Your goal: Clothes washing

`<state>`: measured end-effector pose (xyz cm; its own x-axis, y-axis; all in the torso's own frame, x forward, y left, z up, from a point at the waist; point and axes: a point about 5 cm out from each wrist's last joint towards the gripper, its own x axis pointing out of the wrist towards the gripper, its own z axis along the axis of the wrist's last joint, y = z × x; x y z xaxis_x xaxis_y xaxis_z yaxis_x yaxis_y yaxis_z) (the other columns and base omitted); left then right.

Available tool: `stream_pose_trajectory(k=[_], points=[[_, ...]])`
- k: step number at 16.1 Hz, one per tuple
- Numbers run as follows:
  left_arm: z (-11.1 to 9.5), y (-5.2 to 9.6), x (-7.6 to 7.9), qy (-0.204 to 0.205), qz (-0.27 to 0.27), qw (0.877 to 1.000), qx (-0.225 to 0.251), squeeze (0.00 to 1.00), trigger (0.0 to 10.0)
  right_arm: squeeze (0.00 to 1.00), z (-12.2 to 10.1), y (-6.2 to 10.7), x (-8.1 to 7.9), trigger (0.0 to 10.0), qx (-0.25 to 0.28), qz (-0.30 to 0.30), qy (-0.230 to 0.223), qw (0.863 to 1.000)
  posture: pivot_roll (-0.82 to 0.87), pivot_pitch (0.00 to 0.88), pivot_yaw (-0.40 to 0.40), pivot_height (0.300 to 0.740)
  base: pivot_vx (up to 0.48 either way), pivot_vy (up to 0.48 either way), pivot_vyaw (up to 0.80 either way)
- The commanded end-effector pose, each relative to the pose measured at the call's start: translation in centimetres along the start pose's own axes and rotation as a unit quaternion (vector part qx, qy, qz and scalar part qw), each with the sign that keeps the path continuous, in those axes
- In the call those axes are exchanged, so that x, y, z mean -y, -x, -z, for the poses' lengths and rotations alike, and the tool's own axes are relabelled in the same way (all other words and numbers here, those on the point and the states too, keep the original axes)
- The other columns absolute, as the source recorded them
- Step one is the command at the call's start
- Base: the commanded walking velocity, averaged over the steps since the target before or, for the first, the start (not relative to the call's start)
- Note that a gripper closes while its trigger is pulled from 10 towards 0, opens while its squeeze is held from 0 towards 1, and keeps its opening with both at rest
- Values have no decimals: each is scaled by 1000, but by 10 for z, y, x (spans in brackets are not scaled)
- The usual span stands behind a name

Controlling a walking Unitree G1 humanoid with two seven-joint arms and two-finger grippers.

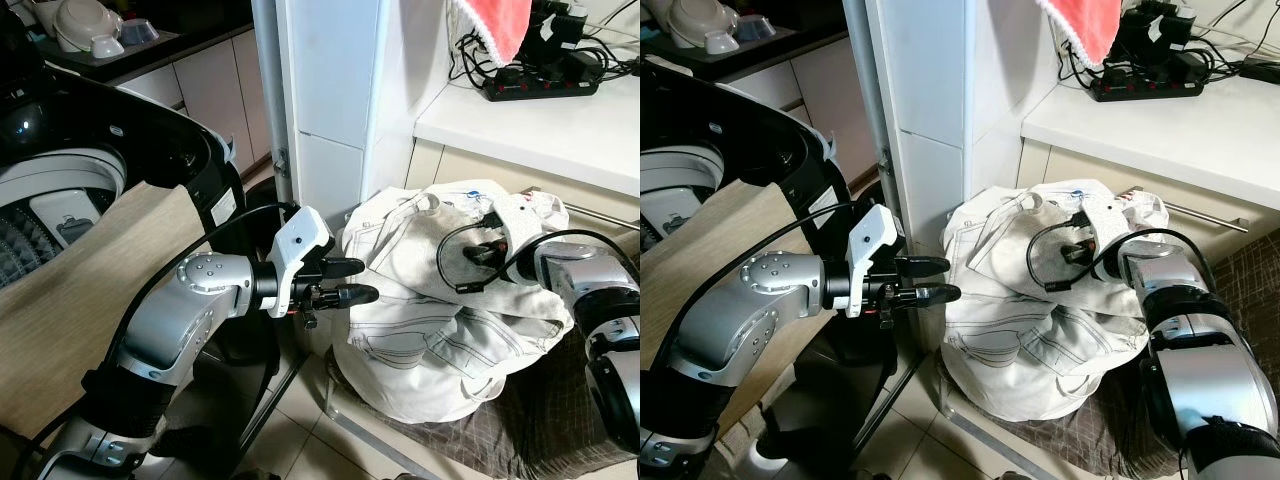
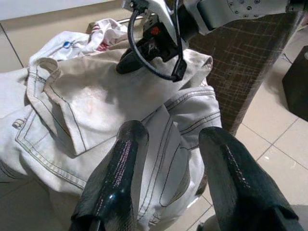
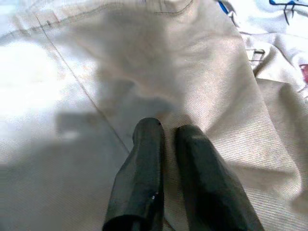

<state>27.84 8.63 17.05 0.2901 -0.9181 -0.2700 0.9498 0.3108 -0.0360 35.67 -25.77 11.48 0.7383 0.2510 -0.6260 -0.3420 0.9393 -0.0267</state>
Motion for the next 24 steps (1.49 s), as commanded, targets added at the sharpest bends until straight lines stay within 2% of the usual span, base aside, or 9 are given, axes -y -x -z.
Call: stream_pose_trajectory(k=[1, 5, 8, 9, 10, 13, 16, 18, 24], points=[[-4, 1, -3, -11, -11, 1000, 2, 0, 10000, 0, -15, 3, -1, 0, 30, -19, -23, 999, -136, 0, 67, 740, 0, 0, 0], [-22, 0, -15, -29, -72, 995, 60, 0, 10000, 0, -50, 24, -1, 0, 154, -132, -118, 972, -137, 0, 65, 740, 0, 0, 0], [-60, -6, -23, -62, -122, 975, 177, 0, 10000, 0, -84, 67, -13, 0, 266, -254, -144, 919, -147, 0, 61, 740, 0, 0, 0], [-67, -11, -20, -56, -113, 973, 194, 224, 10000, 0, -91, 78, -18, 0, 289, -277, -146, 905, -147, 0, 61, 740, 0, 0, 0], [-71, -16, -17, -45, -99, 973, 205, 1000, 10000, 0, -96, 86, -23, 0, 304, -292, -147, 895, -156, 0, 64, 740, 0, 0, 0], [-77, -42, -5, -39, -69, 973, 215, 1000, 10000, 0, -116, 118, -48, 0, 366, -345, -147, 852, -171, 0, 73, 740, 0, 0, 0], [-79, -49, -5, -52, -81, 971, 218, 1000, 10000, 0, -117, 125, -58, 0, 370, -360, -138, 845, -172, 0, 74, 740, 0, 0, 0], [-85, -53, -7, -72, -104, 964, 233, 0, 10000, 0, -116, 126, -68, 0, 365, -370, -127, 845, -172, 0, 74, 740, 0, 0, 0], [-77, -61, 8, -60, -44, 972, 221, 0, 8588, 0, -115, 129, -75, 0, 365, -365, -136, 846, -173, 0, 77, 740, 0, 0, 0]])
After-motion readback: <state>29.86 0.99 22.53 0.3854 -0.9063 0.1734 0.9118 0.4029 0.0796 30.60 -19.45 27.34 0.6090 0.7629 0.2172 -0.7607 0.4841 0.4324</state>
